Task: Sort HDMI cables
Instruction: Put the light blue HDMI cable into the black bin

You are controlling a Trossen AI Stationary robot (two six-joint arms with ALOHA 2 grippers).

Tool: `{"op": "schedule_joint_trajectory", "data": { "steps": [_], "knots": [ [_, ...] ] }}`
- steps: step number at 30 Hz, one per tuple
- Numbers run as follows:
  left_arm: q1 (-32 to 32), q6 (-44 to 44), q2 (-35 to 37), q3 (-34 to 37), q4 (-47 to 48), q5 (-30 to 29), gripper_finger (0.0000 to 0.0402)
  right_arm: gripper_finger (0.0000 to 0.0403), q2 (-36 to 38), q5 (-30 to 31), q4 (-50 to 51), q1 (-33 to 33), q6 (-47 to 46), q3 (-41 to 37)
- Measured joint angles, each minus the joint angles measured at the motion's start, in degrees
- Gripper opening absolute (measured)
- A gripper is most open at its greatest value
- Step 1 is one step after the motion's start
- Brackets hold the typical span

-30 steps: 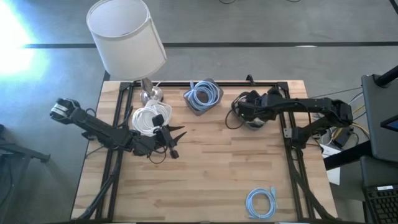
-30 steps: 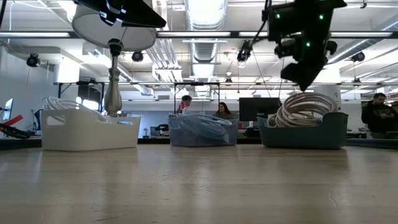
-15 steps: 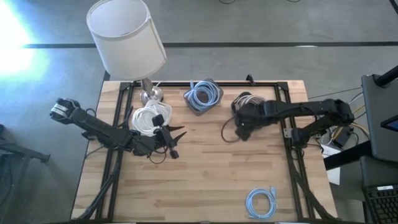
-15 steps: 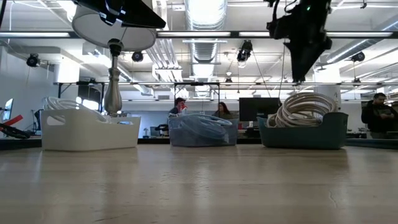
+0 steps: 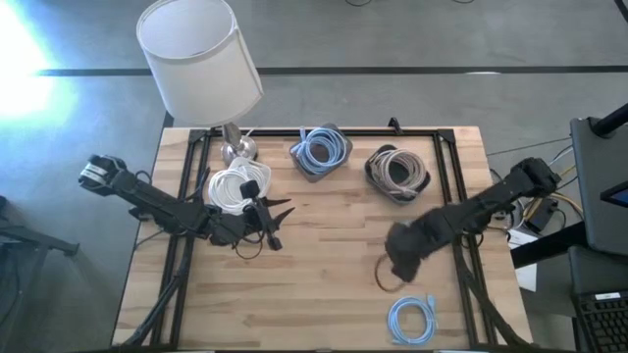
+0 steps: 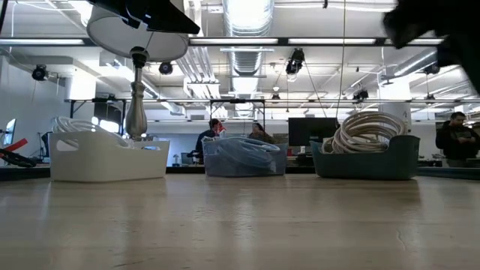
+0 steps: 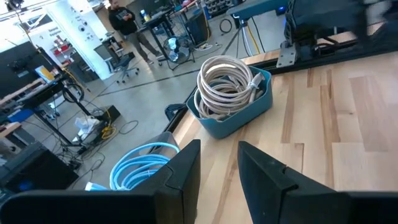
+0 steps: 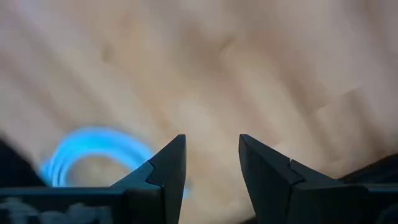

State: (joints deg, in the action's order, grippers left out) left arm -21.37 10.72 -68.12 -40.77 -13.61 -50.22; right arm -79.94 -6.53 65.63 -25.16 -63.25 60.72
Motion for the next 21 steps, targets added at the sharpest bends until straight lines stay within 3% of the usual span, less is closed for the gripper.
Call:
{"op": "schedule_joint_trajectory", "data": {
  "steps": [6,13,21],
  "knots": [
    [0.0,0.3,0.0,0.0,-0.1,0.0,0.011,0.0144,0.0,-3.5,-14.7,-9.4,-5.1,-5.3],
    [0.5,4.4,0.0,0.0,-2.1,0.0,0.011,0.0143,-5.7,-5.4,-31.8,-14.6,-9.7,-9.6],
    [3.2,9.1,0.0,0.0,-8.2,0.0,0.011,0.0144,-18.5,-10.0,-27.0,-16.6,-4.9,-3.9]
  ]
}}
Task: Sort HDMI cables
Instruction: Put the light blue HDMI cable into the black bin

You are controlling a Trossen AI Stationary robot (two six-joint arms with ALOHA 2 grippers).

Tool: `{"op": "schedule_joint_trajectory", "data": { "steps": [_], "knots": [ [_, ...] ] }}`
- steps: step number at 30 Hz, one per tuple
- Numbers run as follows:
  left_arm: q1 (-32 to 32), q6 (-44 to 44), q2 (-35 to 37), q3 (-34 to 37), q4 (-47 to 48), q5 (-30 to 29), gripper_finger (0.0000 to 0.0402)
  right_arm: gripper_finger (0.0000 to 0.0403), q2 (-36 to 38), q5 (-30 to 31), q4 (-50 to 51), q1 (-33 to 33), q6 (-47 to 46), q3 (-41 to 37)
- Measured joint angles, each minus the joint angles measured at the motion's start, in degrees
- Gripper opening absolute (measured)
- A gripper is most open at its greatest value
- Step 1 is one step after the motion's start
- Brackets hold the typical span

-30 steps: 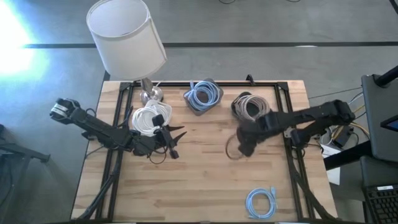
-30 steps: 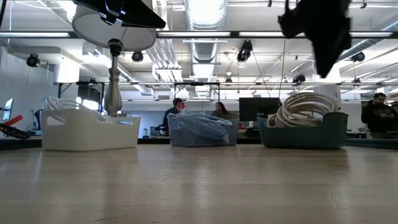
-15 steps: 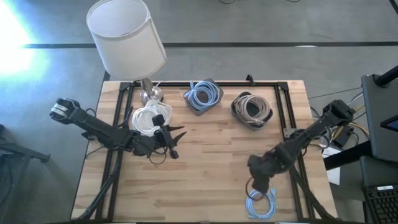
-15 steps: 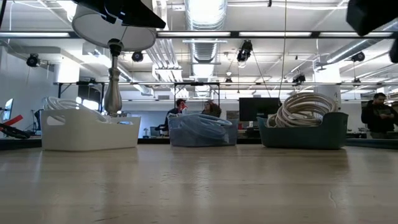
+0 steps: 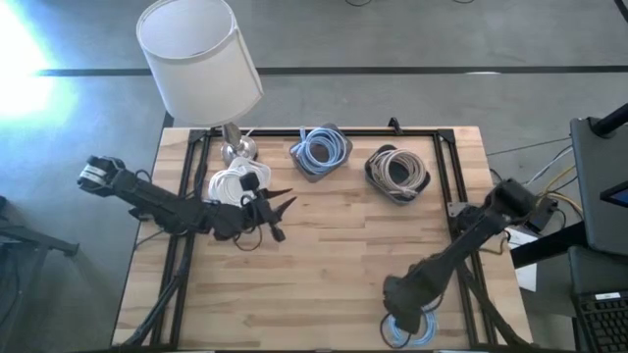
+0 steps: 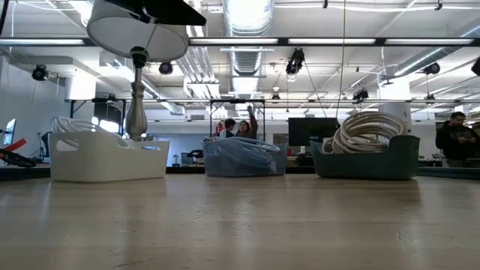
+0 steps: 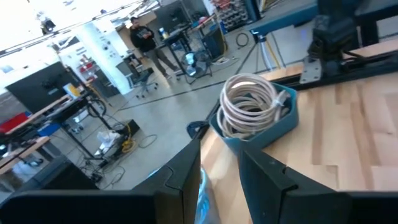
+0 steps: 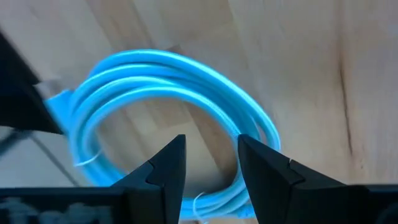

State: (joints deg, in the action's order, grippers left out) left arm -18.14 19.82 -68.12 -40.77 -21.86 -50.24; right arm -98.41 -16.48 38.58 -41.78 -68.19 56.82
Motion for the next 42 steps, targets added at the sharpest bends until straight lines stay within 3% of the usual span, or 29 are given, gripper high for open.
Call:
{"op": "schedule_joint_trajectory", "data": {
  "steps": [11,21,28,35,42],
  "knots": [
    [3.0,0.0,0.0,0.0,-0.1,0.2,0.011,0.0132,-10.9,0.6,13.7,0.0,9.9,11.8],
    [3.1,-0.8,0.0,0.0,0.0,1.9,0.011,0.0122,-10.9,8.5,27.7,0.0,15.3,19.7],
    [3.1,-0.9,0.0,0.0,0.0,3.1,0.011,0.0121,-11.6,8.4,23.3,-0.3,16.2,18.5],
    [3.1,-1.0,0.0,0.0,0.1,3.1,0.011,0.0121,-13.4,3.8,19.9,-0.5,18.0,18.4],
    [3.1,-1.0,0.0,0.0,0.4,3.1,0.011,0.0121,-16.7,6.6,19.7,-1.1,20.3,18.4]
  ]
}}
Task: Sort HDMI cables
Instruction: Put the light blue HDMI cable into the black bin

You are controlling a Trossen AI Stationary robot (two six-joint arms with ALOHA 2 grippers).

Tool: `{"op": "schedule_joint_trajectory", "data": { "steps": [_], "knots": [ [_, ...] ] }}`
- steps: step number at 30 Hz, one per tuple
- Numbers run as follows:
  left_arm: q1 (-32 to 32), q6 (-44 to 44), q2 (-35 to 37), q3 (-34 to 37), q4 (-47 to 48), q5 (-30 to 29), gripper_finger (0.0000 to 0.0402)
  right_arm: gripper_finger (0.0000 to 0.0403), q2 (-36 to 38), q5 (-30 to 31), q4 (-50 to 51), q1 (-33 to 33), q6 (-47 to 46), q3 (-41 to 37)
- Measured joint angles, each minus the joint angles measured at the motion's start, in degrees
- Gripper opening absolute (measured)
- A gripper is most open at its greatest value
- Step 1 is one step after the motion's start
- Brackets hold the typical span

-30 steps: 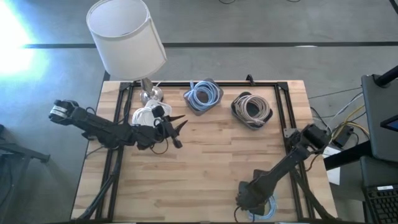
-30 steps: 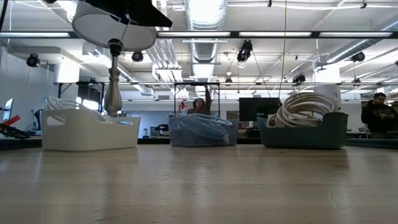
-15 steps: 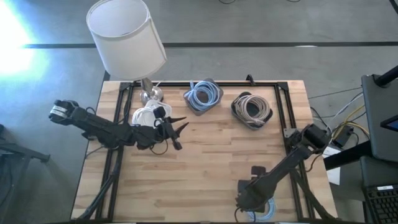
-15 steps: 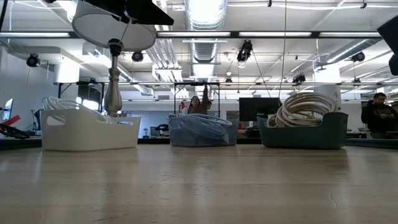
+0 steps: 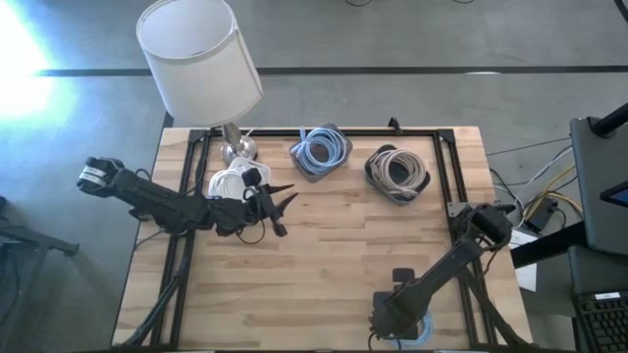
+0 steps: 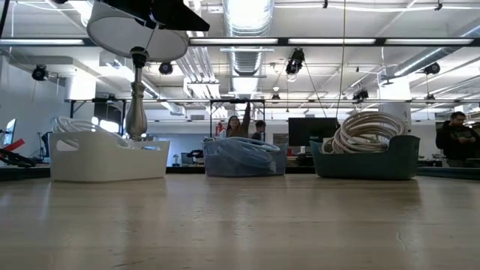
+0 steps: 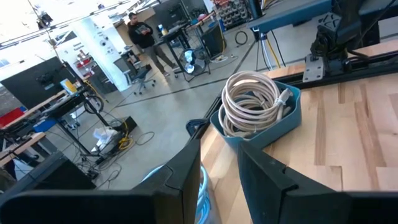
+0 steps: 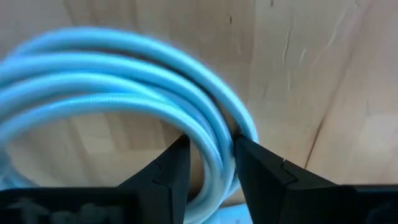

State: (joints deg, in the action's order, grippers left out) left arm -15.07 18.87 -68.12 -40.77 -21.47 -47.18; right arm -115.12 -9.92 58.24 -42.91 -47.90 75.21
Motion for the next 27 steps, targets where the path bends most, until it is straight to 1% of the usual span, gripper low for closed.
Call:
{"op": "schedule_joint_trajectory", "data": {
  "steps": [4,7,9,15,18,21,23,24,27],
  "knots": [
    [0.0,0.0,0.0,0.0,0.1,0.0,0.011,0.012,-1.9,-0.2,0.1,0.0,0.3,0.2],
    [0.0,0.0,0.0,0.0,0.2,0.0,0.011,0.0108,-2.3,-0.5,0.1,0.0,1.3,0.3],
    [0.0,0.0,0.0,0.0,0.2,0.0,0.011,0.0091,-1.9,-0.7,0.1,0.0,1.9,0.6],
    [0.0,-0.1,0.0,0.0,0.5,0.0,0.011,0.0023,1.5,-0.1,0.4,2.1,3.4,1.0],
    [0.0,-1.1,0.0,0.0,0.8,0.0,0.011,0.0017,4.5,1.9,1.5,4.2,3.7,0.9],
    [0.0,-2.0,0.0,0.0,1.2,0.0,0.011,0.0019,6.7,7.9,1.5,6.3,4.2,1.0],
    [0.0,-2.1,0.0,0.0,1.6,0.0,0.011,0.0019,8.7,13.5,1.5,8.1,5.7,1.3],
    [0.0,-2.1,0.0,0.0,1.7,0.0,0.011,0.0019,9.6,17.1,1.4,8.9,6.5,1.5],
    [0.0,-2.1,0.0,0.0,2.1,0.0,0.011,0.0019,11.8,31.2,1.4,12.1,8.8,1.7]
  ]
}}
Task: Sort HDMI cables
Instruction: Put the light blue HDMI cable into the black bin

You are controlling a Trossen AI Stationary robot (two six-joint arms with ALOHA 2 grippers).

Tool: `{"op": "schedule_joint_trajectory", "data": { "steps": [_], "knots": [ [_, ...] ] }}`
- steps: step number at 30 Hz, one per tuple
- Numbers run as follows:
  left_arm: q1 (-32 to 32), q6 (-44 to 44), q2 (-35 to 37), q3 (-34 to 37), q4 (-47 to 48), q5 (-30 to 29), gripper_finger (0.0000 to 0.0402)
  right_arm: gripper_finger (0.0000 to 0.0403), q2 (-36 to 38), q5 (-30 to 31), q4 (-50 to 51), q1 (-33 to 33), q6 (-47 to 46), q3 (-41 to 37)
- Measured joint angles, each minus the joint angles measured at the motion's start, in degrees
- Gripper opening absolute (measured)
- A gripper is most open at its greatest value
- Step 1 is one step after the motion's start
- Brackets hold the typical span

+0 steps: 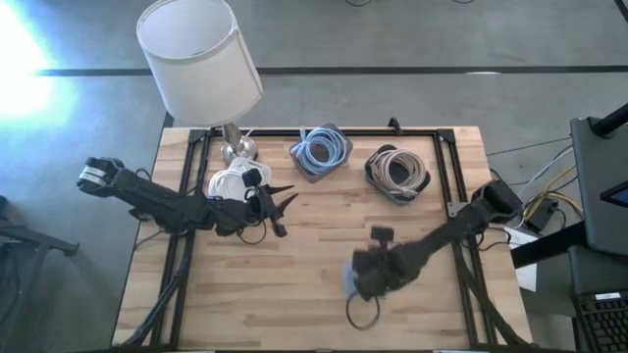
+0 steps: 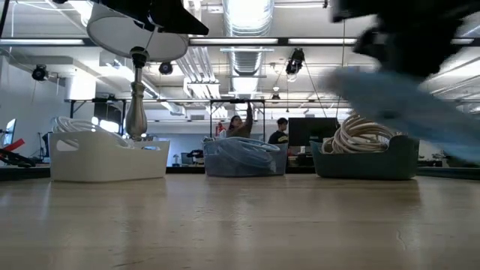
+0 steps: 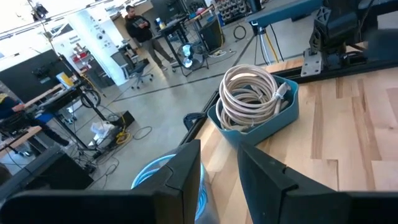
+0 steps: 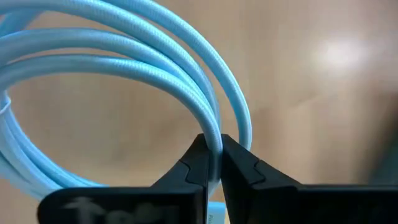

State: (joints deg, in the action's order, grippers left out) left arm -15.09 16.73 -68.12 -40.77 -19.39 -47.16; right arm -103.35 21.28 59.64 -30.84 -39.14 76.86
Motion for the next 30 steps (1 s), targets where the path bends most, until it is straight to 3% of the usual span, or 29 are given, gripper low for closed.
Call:
{"op": "schedule_joint_trajectory", "data": {
  "steps": [6,9,13,23,30],
  "knots": [
    [0.0,-0.4,0.0,0.0,0.4,0.0,0.011,0.002,3.2,29.7,-0.2,6.9,0.7,0.5],
    [0.0,-0.7,0.0,0.0,0.5,0.0,0.011,0.002,4.1,38.3,-0.2,11.6,1.8,0.5],
    [0.0,-0.9,0.0,0.0,0.5,0.0,0.011,0.002,4.9,44.4,-2.3,19.0,7.6,0.5],
    [0.0,-0.9,0.0,0.0,0.5,0.0,0.011,0.002,4.9,40.8,-23.5,39.3,29.7,0.3],
    [0.0,-0.9,0.0,0.0,1.1,0.0,0.011,0.002,4.7,17.0,-42.1,49.3,36.0,-2.1]
  ]
}}
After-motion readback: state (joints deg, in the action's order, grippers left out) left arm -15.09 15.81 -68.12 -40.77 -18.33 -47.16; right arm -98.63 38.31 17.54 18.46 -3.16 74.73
